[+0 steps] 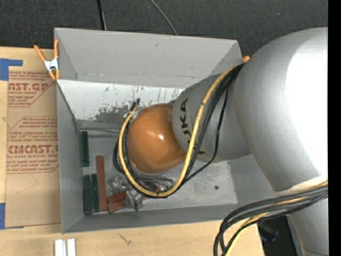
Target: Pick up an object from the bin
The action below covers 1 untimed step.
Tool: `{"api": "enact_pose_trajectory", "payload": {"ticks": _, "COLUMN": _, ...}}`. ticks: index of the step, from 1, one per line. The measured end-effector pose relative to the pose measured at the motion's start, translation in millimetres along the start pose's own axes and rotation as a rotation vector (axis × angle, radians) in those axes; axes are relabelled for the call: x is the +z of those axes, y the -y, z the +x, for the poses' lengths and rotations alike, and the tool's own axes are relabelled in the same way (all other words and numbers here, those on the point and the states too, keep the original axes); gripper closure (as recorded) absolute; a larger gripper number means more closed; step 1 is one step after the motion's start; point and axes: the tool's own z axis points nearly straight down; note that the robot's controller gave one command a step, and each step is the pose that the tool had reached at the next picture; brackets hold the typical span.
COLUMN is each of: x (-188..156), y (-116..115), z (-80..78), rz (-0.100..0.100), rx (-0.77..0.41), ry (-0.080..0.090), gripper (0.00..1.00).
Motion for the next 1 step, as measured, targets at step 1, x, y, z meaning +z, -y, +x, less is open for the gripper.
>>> {"api": "enact_pose_trajectory", "payload": {"ticks": 1, "x": 0.0, "y": 0.1, "z": 0.0, "rz": 0.000, "rx": 0.000, "ry": 0.000, "gripper": 1.00}}
